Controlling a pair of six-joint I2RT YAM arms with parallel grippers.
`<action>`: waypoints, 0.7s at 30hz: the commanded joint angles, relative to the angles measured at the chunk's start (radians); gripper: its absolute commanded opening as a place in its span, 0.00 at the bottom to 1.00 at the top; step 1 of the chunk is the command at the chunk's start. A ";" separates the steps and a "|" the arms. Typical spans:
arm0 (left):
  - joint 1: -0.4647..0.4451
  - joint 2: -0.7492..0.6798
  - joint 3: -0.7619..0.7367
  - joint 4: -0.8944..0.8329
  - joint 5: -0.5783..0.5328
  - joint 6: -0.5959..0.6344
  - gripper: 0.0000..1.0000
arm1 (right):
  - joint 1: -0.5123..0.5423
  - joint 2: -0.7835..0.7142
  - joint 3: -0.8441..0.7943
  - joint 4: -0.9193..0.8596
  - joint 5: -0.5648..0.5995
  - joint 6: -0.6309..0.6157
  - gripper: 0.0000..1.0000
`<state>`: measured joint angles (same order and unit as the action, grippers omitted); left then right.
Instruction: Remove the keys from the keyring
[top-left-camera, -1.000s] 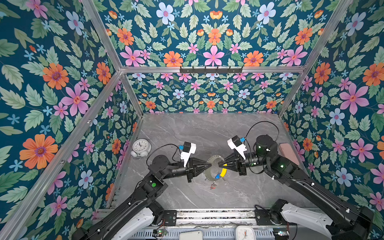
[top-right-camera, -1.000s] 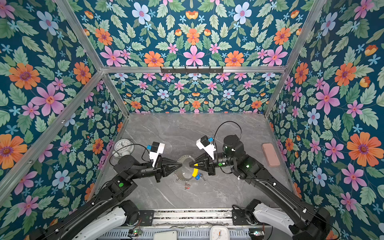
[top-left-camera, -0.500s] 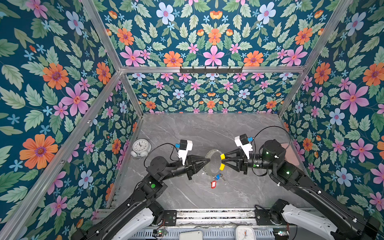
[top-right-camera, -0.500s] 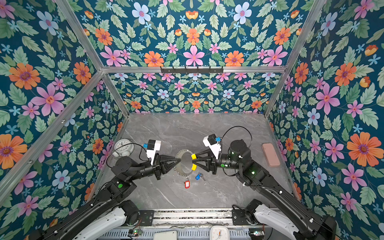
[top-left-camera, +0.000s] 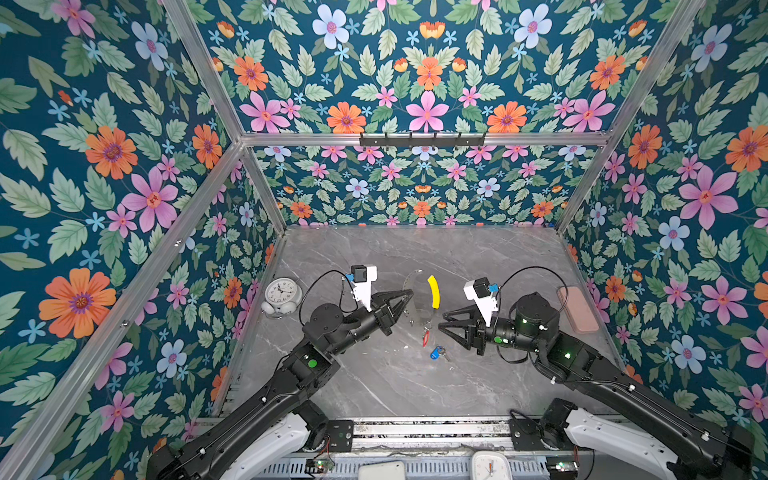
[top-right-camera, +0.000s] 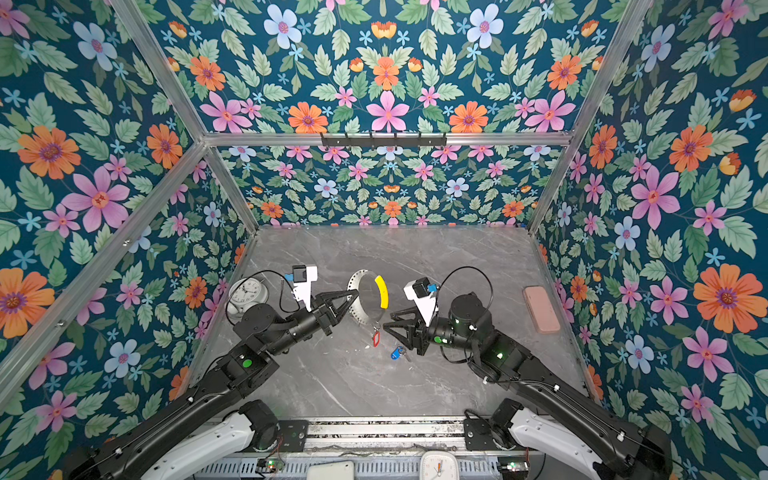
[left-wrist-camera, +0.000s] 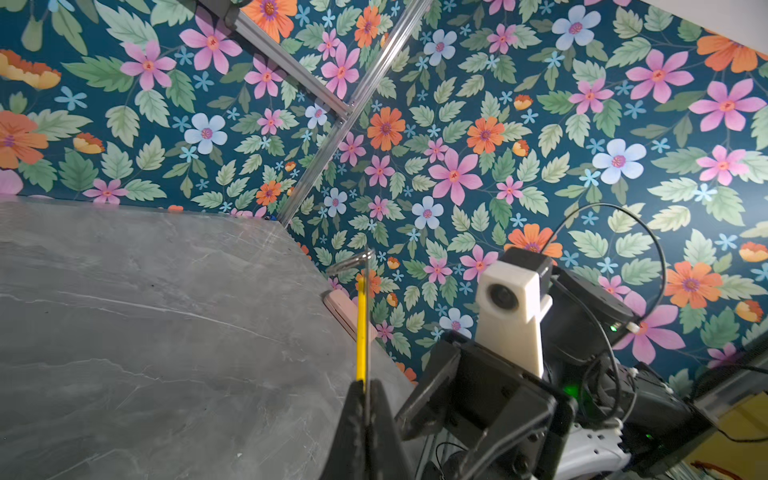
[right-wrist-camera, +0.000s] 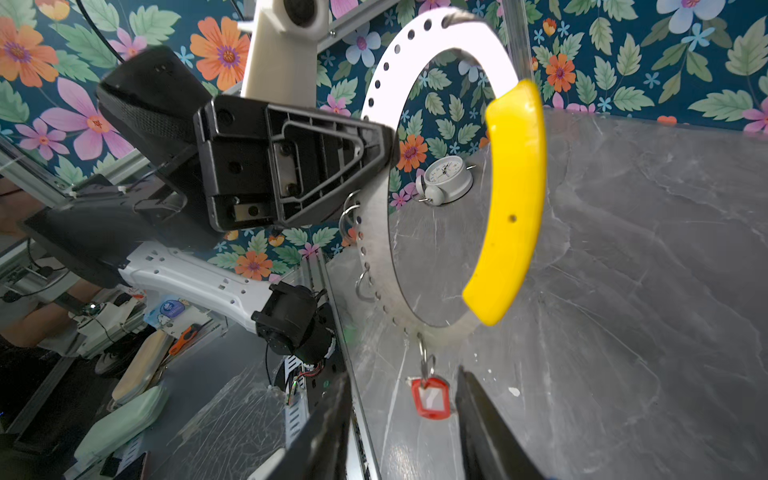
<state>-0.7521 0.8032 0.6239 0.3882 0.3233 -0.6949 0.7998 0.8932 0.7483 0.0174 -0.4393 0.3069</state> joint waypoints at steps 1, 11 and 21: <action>0.001 0.004 0.014 0.038 -0.041 -0.012 0.00 | 0.025 0.032 0.014 -0.006 0.069 -0.041 0.46; 0.001 0.008 0.013 0.043 -0.021 -0.020 0.00 | 0.037 0.122 0.055 -0.027 0.091 -0.066 0.40; 0.002 0.014 0.010 0.049 -0.012 -0.022 0.00 | 0.040 0.137 0.067 -0.030 0.086 -0.075 0.22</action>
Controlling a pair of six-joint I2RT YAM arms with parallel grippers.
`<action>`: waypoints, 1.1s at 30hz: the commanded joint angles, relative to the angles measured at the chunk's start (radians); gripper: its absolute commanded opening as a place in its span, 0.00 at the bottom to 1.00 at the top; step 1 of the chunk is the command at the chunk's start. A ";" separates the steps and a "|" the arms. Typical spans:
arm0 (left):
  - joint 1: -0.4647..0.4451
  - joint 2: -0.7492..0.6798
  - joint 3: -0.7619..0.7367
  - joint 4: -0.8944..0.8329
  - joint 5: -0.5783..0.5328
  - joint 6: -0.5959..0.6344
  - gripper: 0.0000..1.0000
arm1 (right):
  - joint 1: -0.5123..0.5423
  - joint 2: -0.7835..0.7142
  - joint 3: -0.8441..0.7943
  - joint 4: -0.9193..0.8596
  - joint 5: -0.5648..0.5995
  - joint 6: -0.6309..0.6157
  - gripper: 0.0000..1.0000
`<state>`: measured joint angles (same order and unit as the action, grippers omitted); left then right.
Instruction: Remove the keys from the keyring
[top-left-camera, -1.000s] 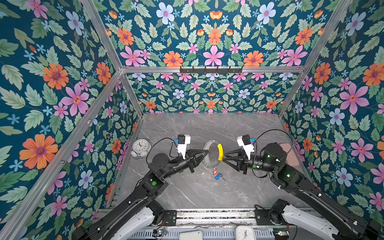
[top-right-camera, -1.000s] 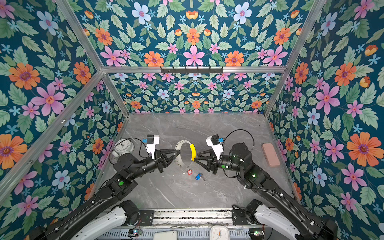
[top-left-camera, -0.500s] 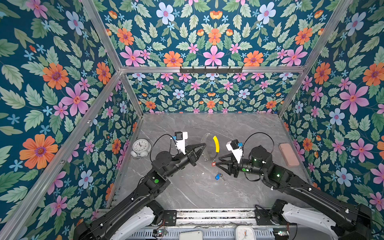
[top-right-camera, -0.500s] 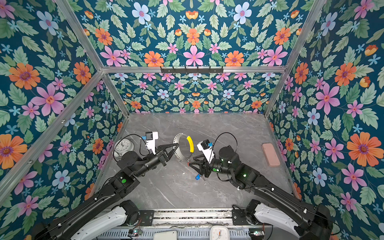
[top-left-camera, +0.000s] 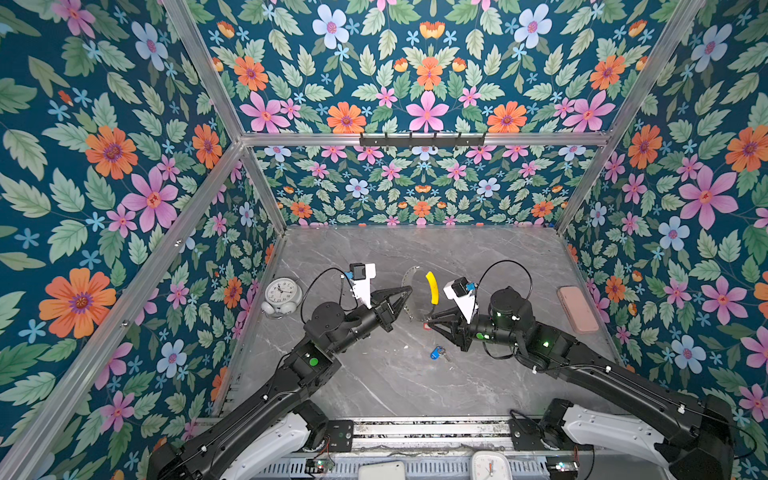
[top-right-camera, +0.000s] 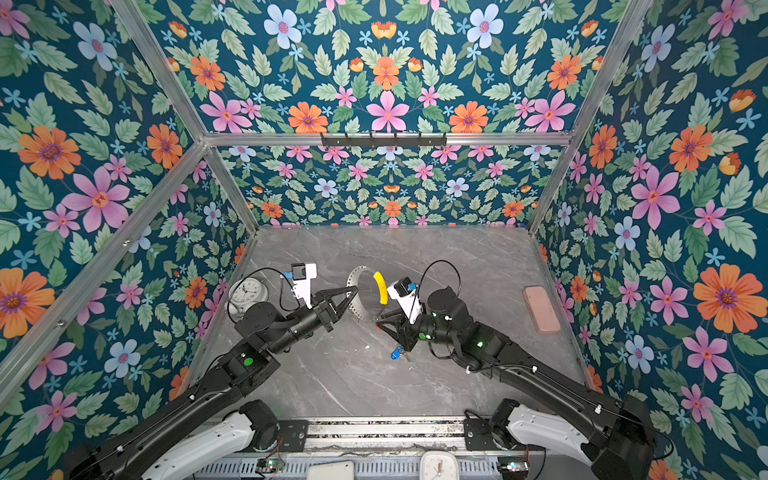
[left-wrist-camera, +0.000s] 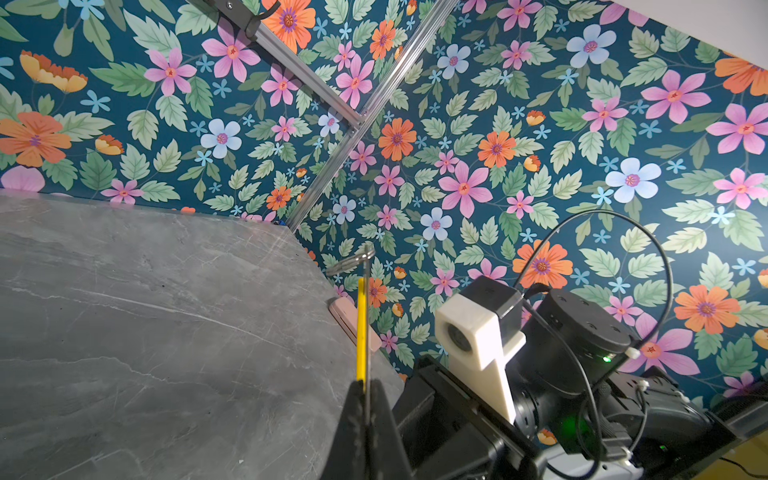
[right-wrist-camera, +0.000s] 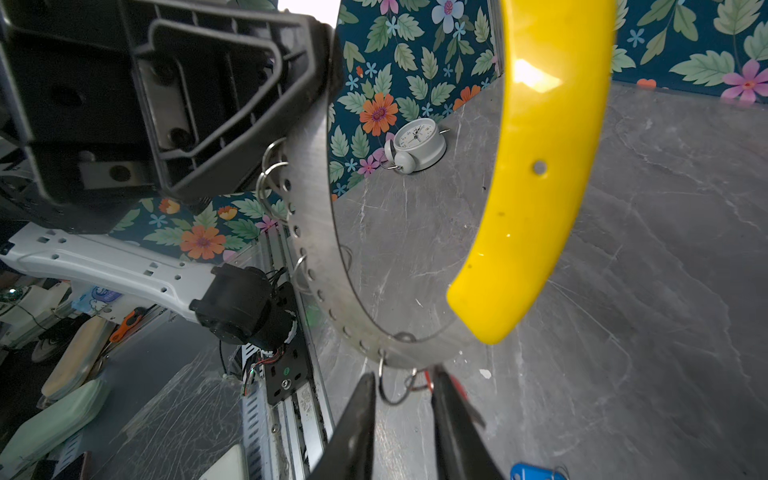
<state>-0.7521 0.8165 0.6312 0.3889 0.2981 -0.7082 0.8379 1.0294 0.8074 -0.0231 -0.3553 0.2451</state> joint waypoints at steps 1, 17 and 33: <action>0.000 0.000 0.002 0.048 0.012 -0.009 0.00 | 0.003 0.001 0.009 0.011 0.002 -0.015 0.20; 0.001 0.001 -0.001 0.050 0.002 -0.023 0.00 | 0.021 0.006 0.019 0.003 0.008 -0.036 0.00; 0.001 -0.021 0.008 -0.051 -0.116 -0.055 0.00 | 0.075 -0.009 0.045 -0.047 0.166 -0.098 0.00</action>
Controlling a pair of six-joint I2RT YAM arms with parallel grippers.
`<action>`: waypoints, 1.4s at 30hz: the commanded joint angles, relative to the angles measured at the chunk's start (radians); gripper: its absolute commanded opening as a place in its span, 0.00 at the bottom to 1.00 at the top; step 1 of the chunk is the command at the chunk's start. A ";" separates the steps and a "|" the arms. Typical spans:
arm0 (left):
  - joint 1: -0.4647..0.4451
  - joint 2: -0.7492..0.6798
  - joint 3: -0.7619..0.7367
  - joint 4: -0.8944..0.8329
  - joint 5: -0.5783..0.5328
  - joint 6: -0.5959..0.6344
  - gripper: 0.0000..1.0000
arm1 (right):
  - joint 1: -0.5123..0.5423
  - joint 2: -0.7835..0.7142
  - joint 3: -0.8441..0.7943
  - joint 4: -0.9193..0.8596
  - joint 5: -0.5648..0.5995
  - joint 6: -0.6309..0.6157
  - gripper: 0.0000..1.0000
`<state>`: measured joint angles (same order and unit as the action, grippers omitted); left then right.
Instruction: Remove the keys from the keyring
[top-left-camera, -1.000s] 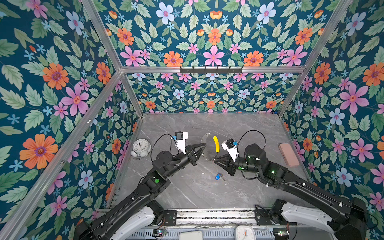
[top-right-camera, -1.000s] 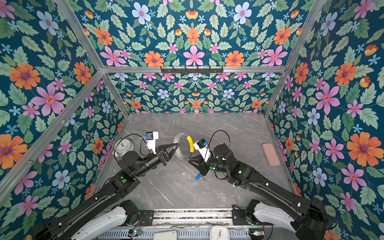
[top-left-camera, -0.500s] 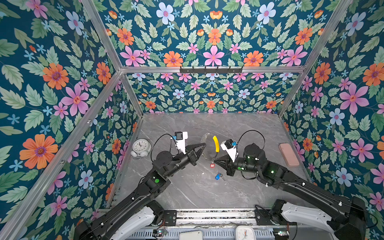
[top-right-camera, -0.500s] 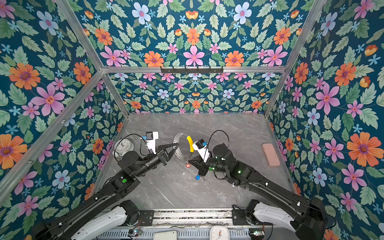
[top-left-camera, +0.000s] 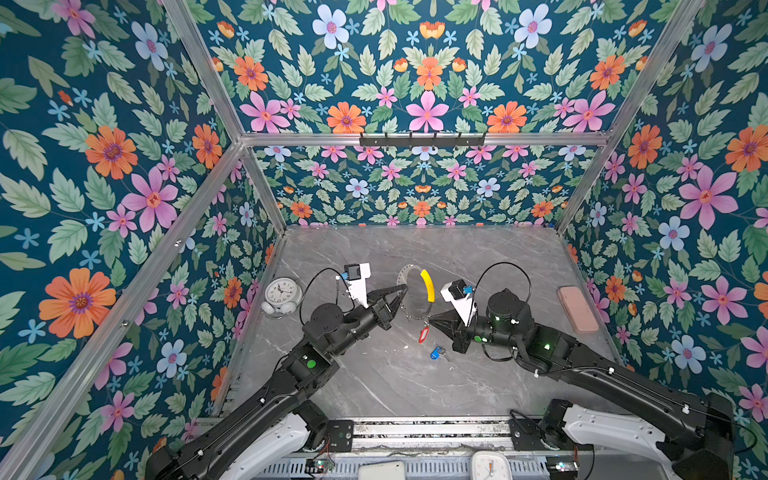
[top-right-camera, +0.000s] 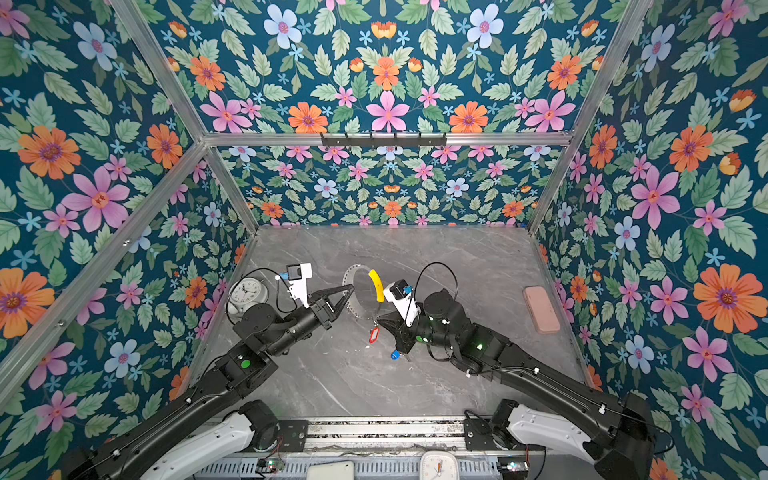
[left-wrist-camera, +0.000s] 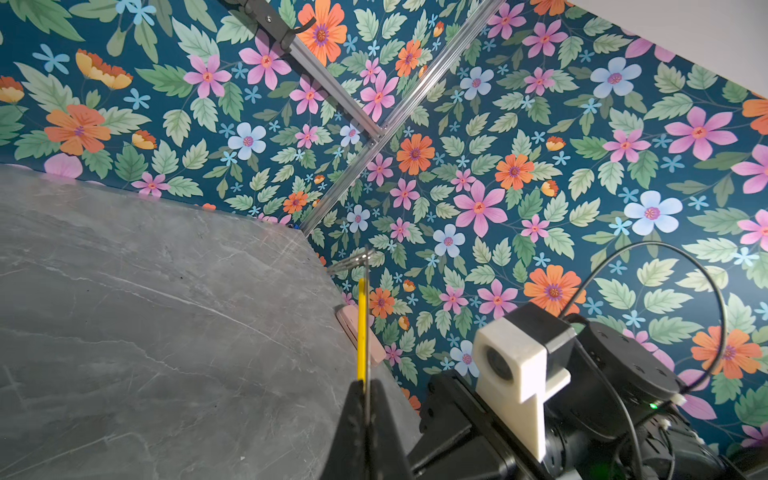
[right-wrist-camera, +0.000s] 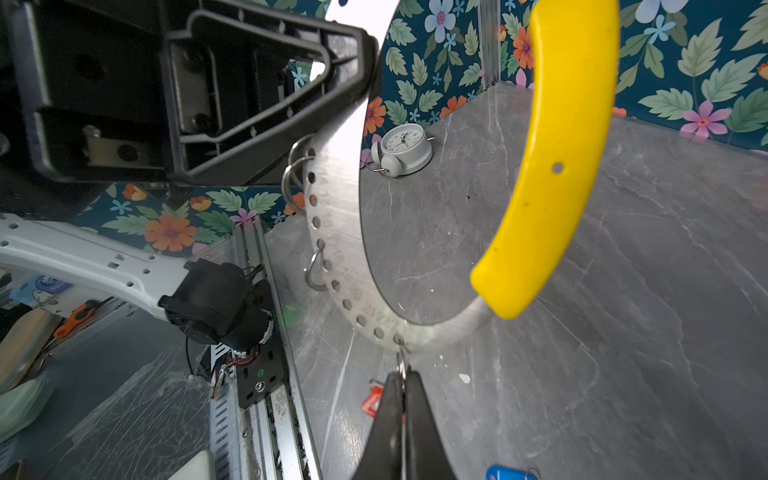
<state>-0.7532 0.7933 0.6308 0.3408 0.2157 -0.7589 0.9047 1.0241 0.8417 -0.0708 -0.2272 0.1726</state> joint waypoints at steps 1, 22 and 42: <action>0.003 0.006 0.008 -0.003 -0.033 -0.006 0.00 | 0.011 -0.004 0.010 0.004 0.041 -0.027 0.00; 0.003 0.016 -0.027 0.005 0.009 -0.071 0.42 | 0.013 -0.052 -0.048 0.229 0.088 -0.031 0.00; 0.003 -0.001 -0.130 -0.067 0.148 -0.124 0.50 | -0.097 -0.036 -0.007 0.242 0.084 -0.017 0.00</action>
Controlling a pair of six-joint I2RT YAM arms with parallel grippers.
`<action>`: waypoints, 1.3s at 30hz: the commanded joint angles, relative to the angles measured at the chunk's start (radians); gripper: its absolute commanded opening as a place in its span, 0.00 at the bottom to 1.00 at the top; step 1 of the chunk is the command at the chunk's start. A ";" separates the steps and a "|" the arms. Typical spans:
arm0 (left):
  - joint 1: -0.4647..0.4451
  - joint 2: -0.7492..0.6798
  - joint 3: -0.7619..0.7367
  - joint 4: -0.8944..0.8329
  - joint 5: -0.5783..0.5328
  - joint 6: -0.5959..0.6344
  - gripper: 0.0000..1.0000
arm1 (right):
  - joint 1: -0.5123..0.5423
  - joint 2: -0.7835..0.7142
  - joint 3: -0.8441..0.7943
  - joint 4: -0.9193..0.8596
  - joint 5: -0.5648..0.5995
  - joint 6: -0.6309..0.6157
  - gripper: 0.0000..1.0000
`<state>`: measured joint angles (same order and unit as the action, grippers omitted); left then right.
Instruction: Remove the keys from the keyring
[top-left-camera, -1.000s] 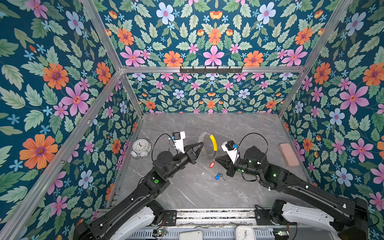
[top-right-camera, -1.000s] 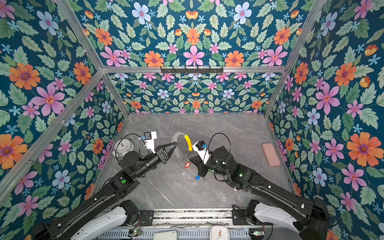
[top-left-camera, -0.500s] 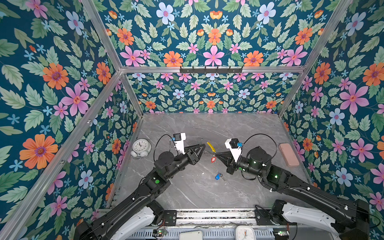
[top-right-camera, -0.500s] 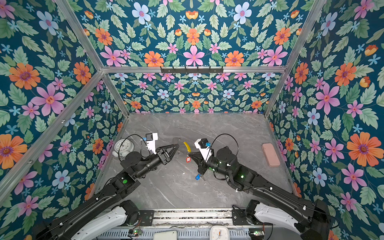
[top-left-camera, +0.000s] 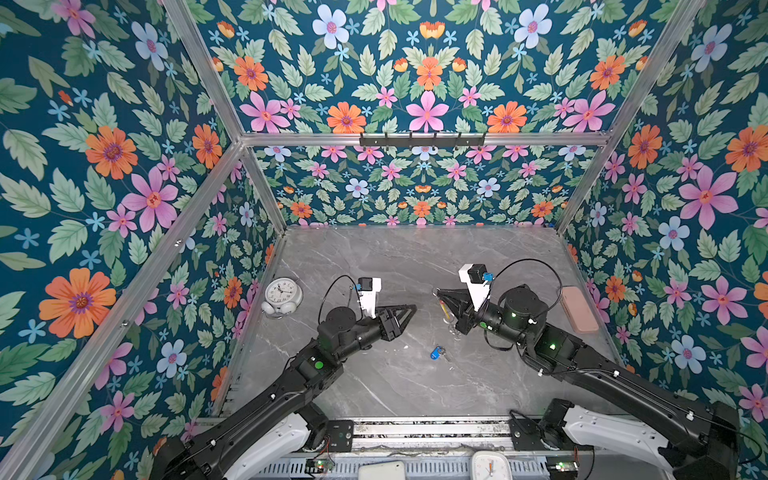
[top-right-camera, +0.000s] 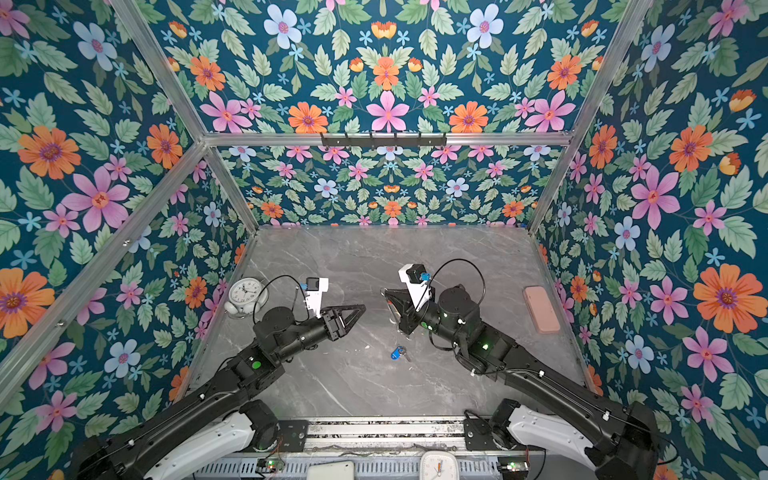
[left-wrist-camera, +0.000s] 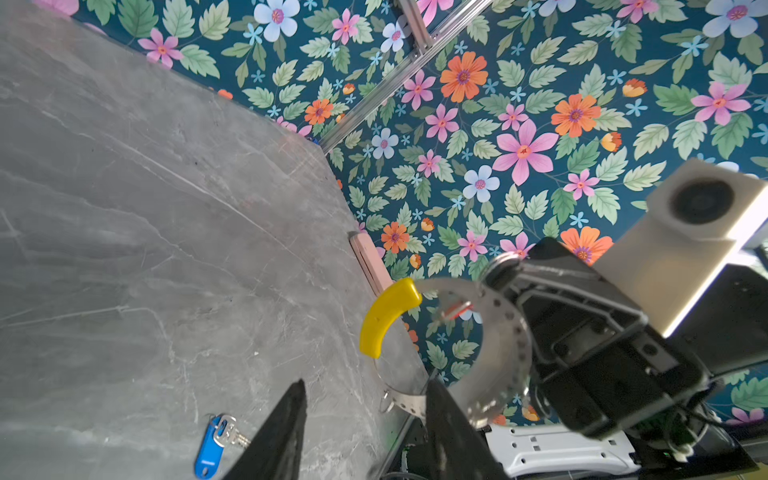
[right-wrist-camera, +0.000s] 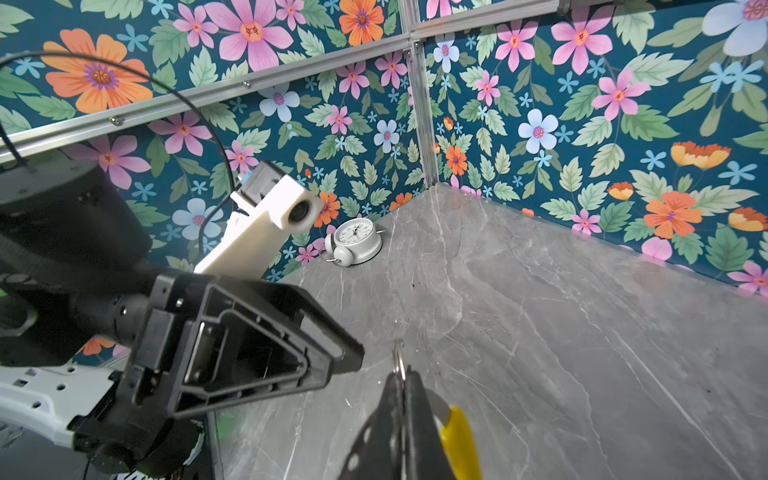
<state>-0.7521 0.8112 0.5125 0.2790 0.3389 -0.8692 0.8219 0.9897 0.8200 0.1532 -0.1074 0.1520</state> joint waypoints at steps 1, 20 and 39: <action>0.002 -0.030 -0.014 -0.019 0.035 -0.003 0.50 | -0.021 -0.004 0.018 0.011 -0.050 0.002 0.00; 0.002 -0.071 0.177 -0.114 0.296 0.456 0.45 | -0.135 -0.032 0.064 -0.181 -0.618 -0.037 0.00; 0.001 0.075 0.179 0.102 0.484 0.391 0.28 | -0.143 -0.014 0.041 -0.127 -0.733 0.026 0.00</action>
<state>-0.7517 0.8791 0.6857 0.3157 0.7761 -0.4675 0.6788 0.9749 0.8589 -0.0147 -0.8524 0.1658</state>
